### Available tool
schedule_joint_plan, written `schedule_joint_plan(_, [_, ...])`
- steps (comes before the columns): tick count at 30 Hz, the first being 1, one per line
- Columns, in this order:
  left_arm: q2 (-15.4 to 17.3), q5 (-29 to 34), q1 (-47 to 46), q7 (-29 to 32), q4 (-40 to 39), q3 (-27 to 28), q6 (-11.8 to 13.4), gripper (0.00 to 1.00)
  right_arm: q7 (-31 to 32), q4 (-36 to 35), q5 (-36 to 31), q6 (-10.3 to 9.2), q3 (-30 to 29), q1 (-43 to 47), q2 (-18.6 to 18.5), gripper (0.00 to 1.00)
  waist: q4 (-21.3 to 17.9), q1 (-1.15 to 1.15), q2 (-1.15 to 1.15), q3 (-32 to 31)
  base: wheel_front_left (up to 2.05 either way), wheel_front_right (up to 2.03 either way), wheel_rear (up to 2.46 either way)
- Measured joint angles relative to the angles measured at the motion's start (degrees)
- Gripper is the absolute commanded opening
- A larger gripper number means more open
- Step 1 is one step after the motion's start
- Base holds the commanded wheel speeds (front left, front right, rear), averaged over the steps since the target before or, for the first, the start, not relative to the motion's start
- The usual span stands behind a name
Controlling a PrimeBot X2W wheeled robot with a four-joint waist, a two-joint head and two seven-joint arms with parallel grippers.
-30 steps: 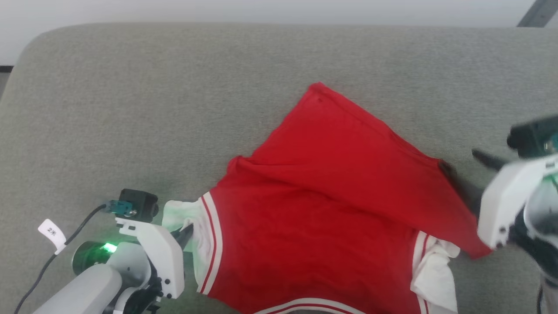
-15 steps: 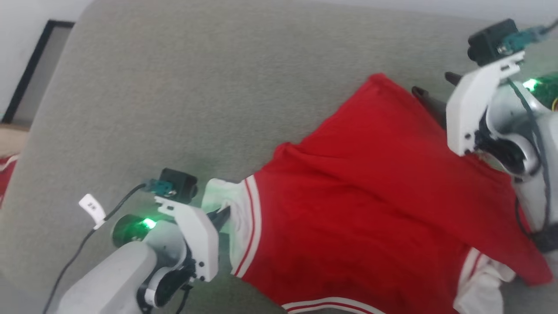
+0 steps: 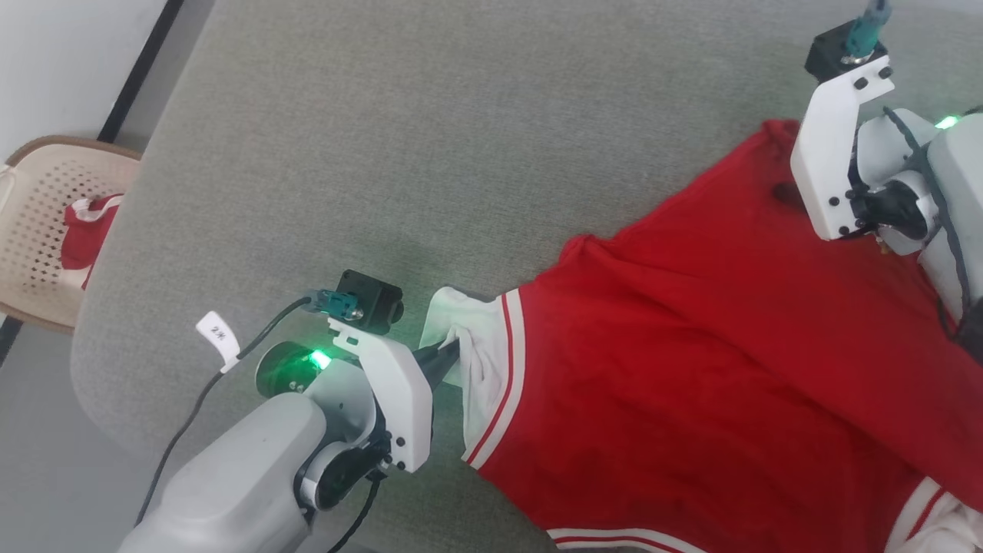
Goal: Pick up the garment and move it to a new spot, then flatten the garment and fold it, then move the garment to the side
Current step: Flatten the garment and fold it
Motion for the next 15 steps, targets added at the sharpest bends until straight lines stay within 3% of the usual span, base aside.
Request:
schedule_joint_plan(3, [-0.82,0.0,-0.73,-0.25,1.36,-0.15,-0.76,0.0,2.35,1.43,1.97,-0.01,2.92,-1.46,-0.34,1.0,0.83,0.0,0.0,0.49,0.0,0.0,0.0])
schedule_joint_plan(4, [-1.11,-0.01,-0.8,-0.51,1.8,-0.14,-0.94,0.0,2.9,1.58,2.68,-0.02,3.79,-1.8,-0.73,0.05,1.0,0.0,0.0,0.54,0.0,0.0,0.0])
schedule_joint_plan(6, [-1.37,-0.11,-1.01,-0.66,2.65,-0.12,-1.31,0.0,3.27,1.23,4.48,-0.02,5.58,-2.25,-1.38,0.0,1.03,0.0,0.0,0.47,0.0,0.0,0.0])
schedule_joint_plan(15, [1.68,-1.37,-3.65,1.32,4.16,1.43,-1.44,0.0,-2.53,2.08,8.7,0.02,8.24,-2.5,-1.83,0.0,-1.73,0.0,0.0,-1.73,0.0,0.0,0.0])
